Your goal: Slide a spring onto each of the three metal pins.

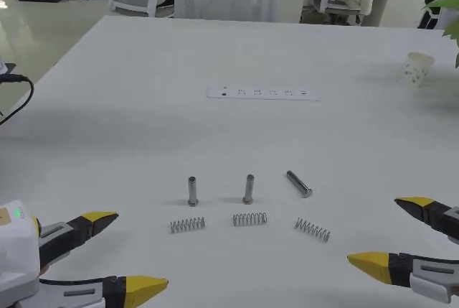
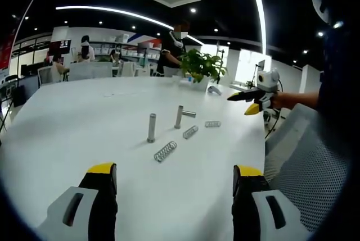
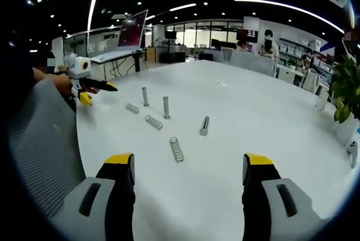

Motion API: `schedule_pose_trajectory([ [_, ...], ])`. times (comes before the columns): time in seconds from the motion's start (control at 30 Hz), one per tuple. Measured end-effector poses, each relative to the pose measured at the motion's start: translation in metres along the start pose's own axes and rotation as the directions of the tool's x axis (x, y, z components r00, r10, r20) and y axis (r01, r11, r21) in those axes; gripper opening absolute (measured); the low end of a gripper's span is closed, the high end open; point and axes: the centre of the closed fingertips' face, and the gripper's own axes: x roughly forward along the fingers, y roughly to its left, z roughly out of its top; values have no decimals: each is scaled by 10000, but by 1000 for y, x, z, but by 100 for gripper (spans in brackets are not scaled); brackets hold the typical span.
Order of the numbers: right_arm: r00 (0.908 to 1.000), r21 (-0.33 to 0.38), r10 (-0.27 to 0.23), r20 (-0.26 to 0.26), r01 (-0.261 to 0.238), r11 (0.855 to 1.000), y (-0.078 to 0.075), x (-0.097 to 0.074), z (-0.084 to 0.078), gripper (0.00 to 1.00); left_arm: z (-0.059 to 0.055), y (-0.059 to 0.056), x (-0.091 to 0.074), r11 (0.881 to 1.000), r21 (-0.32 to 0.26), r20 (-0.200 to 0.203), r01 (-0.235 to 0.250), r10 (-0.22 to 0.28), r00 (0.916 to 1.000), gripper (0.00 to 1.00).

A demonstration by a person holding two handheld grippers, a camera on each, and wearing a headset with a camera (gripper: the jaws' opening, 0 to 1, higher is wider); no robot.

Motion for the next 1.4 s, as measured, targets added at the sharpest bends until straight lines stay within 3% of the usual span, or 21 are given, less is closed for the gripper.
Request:
schedule_pose_trajectory([
  [0.63, 9998, -126, 171, 91, -170, 9998, -3, 11, 11, 78, 0, -1, -3, 9999, -43, 36, -141, 141, 9999, 81],
  [1.4, 9983, -649, 579, 42, -575, 9962, -14, 42, 37, 78, 2, -2, -3, 9998, -57, 83, -199, 200, 9998, 80],
])
